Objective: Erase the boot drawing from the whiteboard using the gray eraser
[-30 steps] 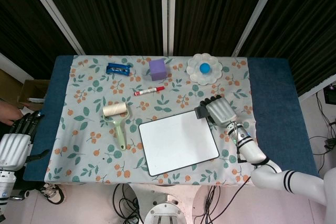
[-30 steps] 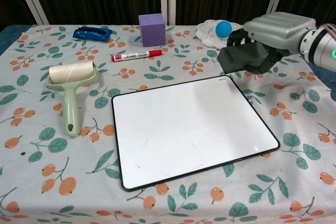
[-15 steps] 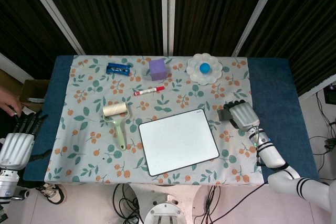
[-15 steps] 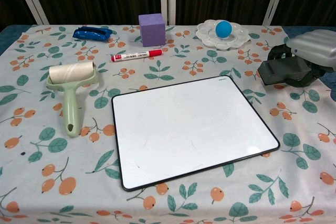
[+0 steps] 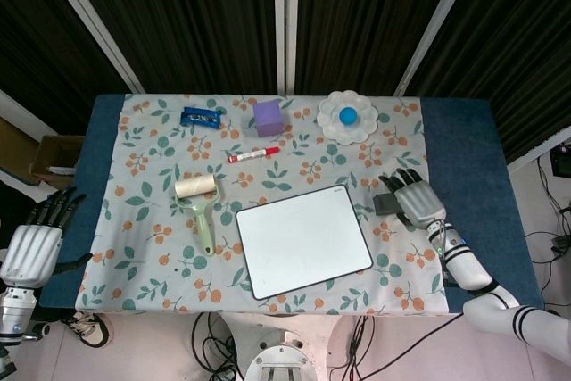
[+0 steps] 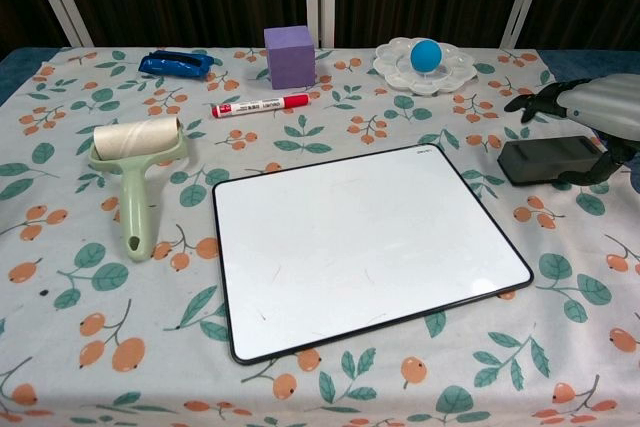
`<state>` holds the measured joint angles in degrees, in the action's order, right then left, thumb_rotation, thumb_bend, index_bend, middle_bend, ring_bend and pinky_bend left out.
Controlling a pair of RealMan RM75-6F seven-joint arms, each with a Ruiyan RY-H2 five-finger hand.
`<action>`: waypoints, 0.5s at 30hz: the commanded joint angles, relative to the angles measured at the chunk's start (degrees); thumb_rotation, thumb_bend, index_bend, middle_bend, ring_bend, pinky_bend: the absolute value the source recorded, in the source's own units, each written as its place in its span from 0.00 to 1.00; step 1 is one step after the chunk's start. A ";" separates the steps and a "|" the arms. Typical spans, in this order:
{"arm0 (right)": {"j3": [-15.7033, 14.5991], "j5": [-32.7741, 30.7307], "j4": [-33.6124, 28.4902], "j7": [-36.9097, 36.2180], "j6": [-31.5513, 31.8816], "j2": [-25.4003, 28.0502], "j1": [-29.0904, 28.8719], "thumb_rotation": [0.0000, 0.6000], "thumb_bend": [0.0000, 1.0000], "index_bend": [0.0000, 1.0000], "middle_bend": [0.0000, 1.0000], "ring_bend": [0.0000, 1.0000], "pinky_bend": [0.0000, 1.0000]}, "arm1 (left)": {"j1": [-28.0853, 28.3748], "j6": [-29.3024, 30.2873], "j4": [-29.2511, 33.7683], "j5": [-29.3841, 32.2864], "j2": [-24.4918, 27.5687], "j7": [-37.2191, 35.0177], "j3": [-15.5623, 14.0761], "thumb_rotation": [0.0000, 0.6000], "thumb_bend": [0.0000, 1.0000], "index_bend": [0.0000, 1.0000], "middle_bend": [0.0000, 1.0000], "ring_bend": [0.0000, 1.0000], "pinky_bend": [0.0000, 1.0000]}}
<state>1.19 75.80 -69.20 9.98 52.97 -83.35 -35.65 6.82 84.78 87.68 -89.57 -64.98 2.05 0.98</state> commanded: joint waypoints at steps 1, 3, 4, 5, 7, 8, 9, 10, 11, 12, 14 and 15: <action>0.04 0.24 -1.87 -0.46 0.94 1.60 0.91 1.00 0.17 0.00 0.00 0.00 0.00 | 0.02 0.03 0.08 -0.05 0.04 0.05 -0.01 0.95 0.03 0.10 0.05 0.04 0.16; -0.15 1.54 -4.13 -1.40 3.23 3.36 2.03 1.00 0.16 0.00 0.00 0.00 0.00 | 0.02 0.21 0.23 -0.18 0.11 0.08 0.01 0.95 0.03 0.10 0.05 0.04 0.16; -0.33 2.45 -5.22 -1.86 4.83 4.28 2.75 1.00 0.16 0.00 0.00 0.00 0.00 | -0.01 0.37 0.29 -0.25 0.16 0.09 0.03 0.95 0.03 0.10 0.05 0.04 0.16; -0.65 3.92 -6.73 -2.50 7.57 5.64 3.98 1.00 0.16 0.00 0.00 0.00 0.00 | -0.06 0.65 0.37 -0.37 0.23 0.08 0.08 0.95 0.03 0.10 0.05 0.04 0.16; -1.17 6.09 -8.94 -3.33 12.55 7.85 6.35 1.00 0.15 0.00 0.00 0.00 0.00 | -0.18 1.12 0.46 -0.47 0.35 0.03 0.18 0.95 0.04 0.10 0.05 0.04 0.16; -1.53 7.66 -10.15 -3.70 16.95 9.33 8.49 1.00 0.15 0.00 0.00 0.00 0.00 | -0.27 1.36 0.54 -0.47 0.47 0.00 0.23 0.95 0.03 0.10 0.05 0.04 0.16; -1.81 8.69 -10.75 -4.10 20.29 10.24 10.24 1.00 0.15 0.00 0.00 0.00 0.00 | -0.33 1.49 0.66 -0.47 0.59 -0.03 0.25 0.95 0.03 0.10 0.05 0.04 0.16; -2.10 9.44 -11.10 -4.65 23.22 10.99 11.94 1.00 0.15 0.00 0.00 0.00 0.00 | -0.38 1.61 0.81 -0.47 0.72 -0.05 0.27 0.95 0.03 0.10 0.05 0.04 0.16; -2.46 10.10 -11.39 -5.35 25.94 11.68 13.66 1.00 0.14 0.00 0.00 0.00 0.00 | -0.42 1.70 0.97 -0.49 0.86 -0.04 0.28 0.95 0.03 0.10 0.05 0.04 0.16; -2.88 10.35 -11.47 -6.57 29.85 12.63 16.45 1.00 0.14 0.00 0.00 0.00 0.00 | -0.47 1.83 1.21 -0.54 1.07 0.01 0.28 0.95 0.03 0.10 0.05 0.04 0.16; -3.44 10.27 -10.73 -7.98 34.30 13.50 20.09 1.00 0.13 0.00 0.00 0.00 0.00 | -0.54 2.01 1.55 -0.59 1.34 0.15 0.29 0.95 0.03 0.10 0.05 0.04 0.16; -3.60 9.75 -9.78 -8.90 36.60 13.68 22.28 1.00 0.12 0.00 0.00 0.00 0.00 | -0.59 2.10 1.74 -0.55 1.49 0.25 0.32 0.95 0.03 0.10 0.05 0.04 0.16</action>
<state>-0.90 83.75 -78.52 4.71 80.02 -73.05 -21.65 6.26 86.82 89.37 -90.12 -63.55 2.25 1.28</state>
